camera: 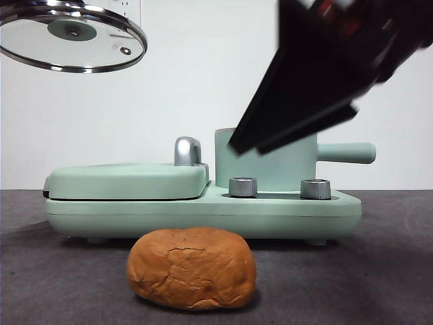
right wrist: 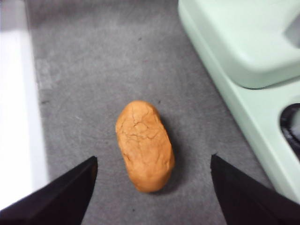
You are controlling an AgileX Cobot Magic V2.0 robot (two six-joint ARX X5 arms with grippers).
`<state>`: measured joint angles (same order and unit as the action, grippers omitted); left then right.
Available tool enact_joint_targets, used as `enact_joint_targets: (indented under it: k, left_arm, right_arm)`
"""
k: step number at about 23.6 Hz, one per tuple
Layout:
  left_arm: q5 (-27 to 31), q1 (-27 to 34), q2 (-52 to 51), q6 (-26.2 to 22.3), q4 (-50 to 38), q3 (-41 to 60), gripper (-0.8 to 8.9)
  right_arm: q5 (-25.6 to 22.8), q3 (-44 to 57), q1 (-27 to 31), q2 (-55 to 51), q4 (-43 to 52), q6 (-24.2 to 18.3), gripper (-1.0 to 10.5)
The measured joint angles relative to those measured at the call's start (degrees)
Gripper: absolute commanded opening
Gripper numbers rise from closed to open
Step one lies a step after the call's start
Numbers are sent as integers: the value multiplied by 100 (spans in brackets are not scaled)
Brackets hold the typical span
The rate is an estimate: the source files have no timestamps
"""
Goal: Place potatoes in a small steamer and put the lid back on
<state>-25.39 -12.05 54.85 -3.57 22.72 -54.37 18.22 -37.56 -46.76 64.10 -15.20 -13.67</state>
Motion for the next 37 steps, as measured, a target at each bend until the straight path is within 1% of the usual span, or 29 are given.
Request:
enact_joint_targets:
  k: [5, 21, 22, 24, 25, 28, 31, 33, 37]
  left_arm:
    - [2, 4, 0, 0, 22, 0, 15]
    - [2, 4, 0, 0, 22, 0, 15]
    - [2, 4, 0, 0, 22, 0, 15]
    - [2, 4, 0, 0, 22, 0, 15]
    - [2, 4, 0, 0, 22, 0, 15]
    - [2, 4, 0, 0, 22, 0, 15]
    - [2, 4, 0, 0, 22, 0, 15]
    - [2, 4, 0, 0, 22, 0, 15]
    - [2, 4, 0, 0, 22, 0, 15]
  right_arm:
    - [-28, -2, -111, 675, 391, 0, 438]
    - [-39, -9, -354, 1899, 997, 0, 441]
    - [-55, -9, -361, 1963, 1008, 0, 420]
    - [-66, -9, -393, 2046, 1005, 2, 314]
    - [-87, -9, -415, 2048, 1008, 0, 292]
    - [-136, -15, -461, 2033, 1003, 105, 283]
    - [-155, -166, -461, 1779, 800, 483, 272]
    - [-201, -452, -459, 1512, 396, 713, 271]
    - [-245, -1137, -459, 1088, -658, 903, 270]
